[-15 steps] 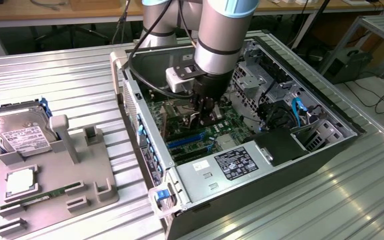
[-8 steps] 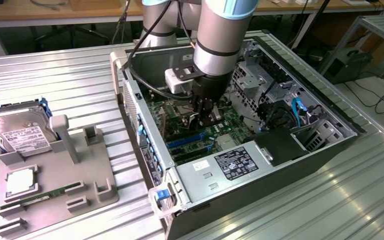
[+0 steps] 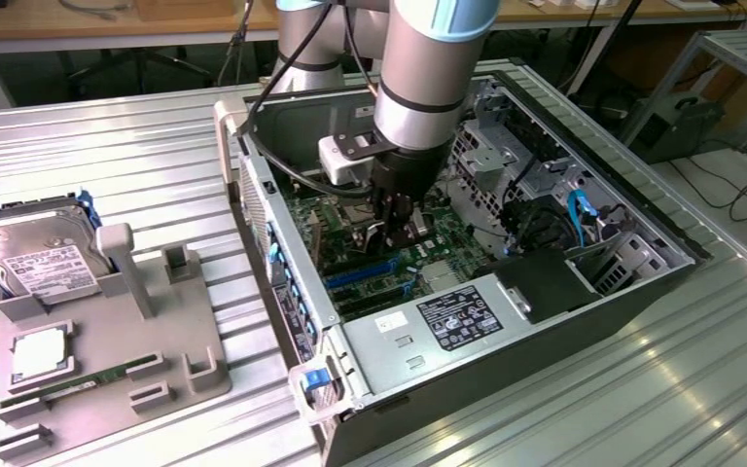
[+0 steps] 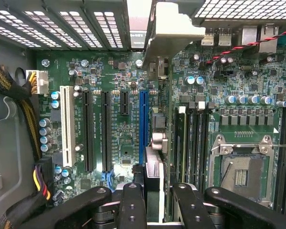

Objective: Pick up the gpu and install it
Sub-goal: 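Insert the gpu into the slot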

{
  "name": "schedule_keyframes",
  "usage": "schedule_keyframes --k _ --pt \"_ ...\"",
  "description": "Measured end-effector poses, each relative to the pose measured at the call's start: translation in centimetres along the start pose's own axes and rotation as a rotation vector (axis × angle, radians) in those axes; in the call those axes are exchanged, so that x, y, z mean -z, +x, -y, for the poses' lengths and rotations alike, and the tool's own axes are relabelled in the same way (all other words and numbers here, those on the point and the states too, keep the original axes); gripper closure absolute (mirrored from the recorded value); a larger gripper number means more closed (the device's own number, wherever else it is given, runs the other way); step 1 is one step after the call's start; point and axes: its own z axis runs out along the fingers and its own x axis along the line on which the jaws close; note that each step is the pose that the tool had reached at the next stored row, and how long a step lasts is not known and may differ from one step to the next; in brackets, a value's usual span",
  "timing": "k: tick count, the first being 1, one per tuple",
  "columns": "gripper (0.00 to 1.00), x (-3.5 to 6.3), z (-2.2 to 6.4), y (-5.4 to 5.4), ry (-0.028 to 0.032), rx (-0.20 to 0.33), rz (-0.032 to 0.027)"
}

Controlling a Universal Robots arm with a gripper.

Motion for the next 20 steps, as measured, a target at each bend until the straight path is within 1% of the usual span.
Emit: schedule_keyframes --k 8,15,20 --pt "0.73 -0.21 -0.1 0.01 -0.0007 0.0 -0.0001" --pt "0.73 -0.21 -0.13 0.62 -0.001 0.0 0.0007" --pt "0.73 -0.23 -0.33 0.68 -0.0008 -0.002 0.0008"
